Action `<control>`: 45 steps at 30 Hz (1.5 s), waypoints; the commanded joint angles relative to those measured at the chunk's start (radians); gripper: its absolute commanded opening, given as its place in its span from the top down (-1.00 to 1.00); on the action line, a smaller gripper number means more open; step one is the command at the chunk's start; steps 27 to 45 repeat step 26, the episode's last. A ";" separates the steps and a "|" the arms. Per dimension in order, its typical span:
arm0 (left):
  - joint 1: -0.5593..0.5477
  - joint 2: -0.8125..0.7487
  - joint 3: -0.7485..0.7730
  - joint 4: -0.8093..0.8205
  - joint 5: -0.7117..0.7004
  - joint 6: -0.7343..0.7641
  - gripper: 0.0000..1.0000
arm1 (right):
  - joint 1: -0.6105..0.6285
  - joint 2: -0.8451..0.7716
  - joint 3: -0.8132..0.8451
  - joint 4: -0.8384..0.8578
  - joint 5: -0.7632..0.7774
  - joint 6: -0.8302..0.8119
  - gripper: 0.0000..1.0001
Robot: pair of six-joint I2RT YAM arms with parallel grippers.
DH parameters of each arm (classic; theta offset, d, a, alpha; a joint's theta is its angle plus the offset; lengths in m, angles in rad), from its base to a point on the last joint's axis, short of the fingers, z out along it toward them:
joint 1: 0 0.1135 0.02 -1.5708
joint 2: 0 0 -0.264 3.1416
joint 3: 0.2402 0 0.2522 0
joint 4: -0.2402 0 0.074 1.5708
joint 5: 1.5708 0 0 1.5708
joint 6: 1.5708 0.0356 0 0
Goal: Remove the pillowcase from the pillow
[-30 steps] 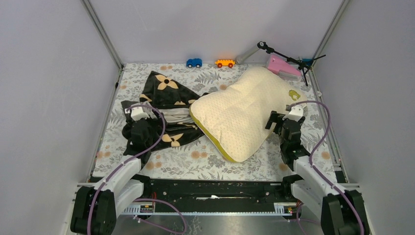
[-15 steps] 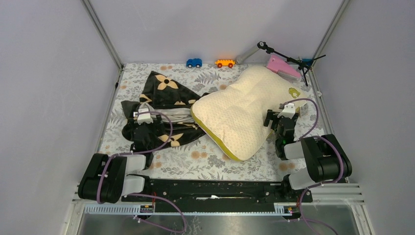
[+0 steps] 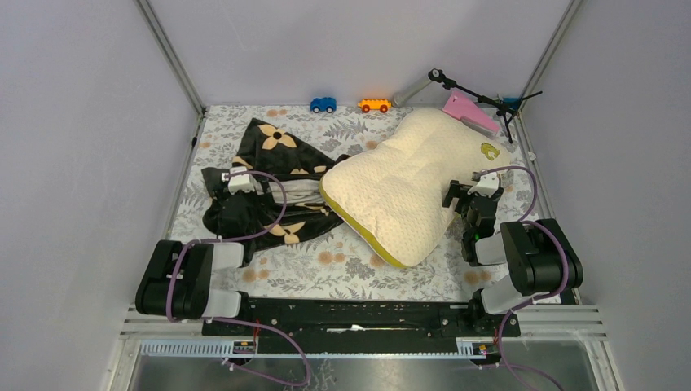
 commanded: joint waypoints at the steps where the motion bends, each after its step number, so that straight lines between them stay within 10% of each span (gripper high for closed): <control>1: 0.038 0.161 -0.084 0.417 0.082 -0.052 -0.98 | -0.009 0.009 0.003 0.056 0.005 -0.017 -0.99; 6: 0.044 0.139 0.014 0.177 0.151 -0.030 -0.98 | -0.009 0.009 0.003 0.054 0.004 -0.015 -0.99; 45: 0.043 0.148 0.018 0.183 0.178 -0.013 -0.98 | -0.010 0.008 0.002 0.054 0.004 -0.015 -0.99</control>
